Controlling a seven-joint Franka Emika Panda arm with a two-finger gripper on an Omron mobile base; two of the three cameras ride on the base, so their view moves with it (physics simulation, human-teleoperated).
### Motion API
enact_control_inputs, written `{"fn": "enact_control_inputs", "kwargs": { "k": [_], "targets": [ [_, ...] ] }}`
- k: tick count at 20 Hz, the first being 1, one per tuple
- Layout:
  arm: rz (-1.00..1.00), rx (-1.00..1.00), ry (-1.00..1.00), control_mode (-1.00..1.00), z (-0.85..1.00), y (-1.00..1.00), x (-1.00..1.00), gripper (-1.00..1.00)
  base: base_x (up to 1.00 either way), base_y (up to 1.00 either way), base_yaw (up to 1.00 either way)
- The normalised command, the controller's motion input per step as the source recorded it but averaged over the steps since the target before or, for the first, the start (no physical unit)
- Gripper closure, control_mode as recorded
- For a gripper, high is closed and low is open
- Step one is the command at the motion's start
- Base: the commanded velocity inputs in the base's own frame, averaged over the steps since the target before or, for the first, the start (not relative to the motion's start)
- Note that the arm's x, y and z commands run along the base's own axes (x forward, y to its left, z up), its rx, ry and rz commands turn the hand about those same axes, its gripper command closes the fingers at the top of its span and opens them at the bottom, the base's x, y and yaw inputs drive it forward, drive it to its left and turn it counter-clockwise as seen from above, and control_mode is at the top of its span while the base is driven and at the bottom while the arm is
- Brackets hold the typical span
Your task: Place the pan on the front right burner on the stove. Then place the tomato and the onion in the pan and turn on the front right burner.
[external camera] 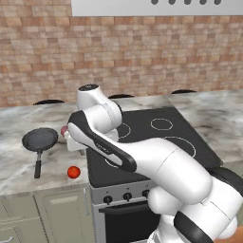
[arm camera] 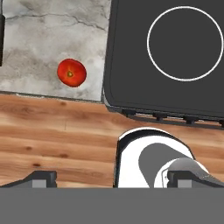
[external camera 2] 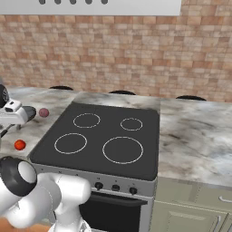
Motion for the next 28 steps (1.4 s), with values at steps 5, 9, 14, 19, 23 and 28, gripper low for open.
{"fn": "enact_control_inputs", "kwargs": {
  "k": [5,9,14,19,23,28],
  "targets": [
    [0.00,0.00,0.03,-1.00,-0.06,0.18,0.01,-1.00,0.00,0.00,0.00],
    [0.00,0.00,0.01,-1.00,-0.09,0.18,0.01,-1.00,0.00,0.00,0.00],
    [0.00,0.00,0.00,-1.00,-0.08,0.19,0.01,-1.00,0.00,0.00,0.00],
    [0.00,0.00,0.00,-1.00,-0.04,0.18,0.00,-1.00,0.00,0.00,0.00],
    [0.00,0.00,0.00,-1.00,0.00,0.17,0.00,-1.00,0.00,0.00,0.00],
    [0.00,0.00,0.00,-1.00,0.00,0.19,0.00,-1.00,0.00,0.00,0.00]
  ]
}}
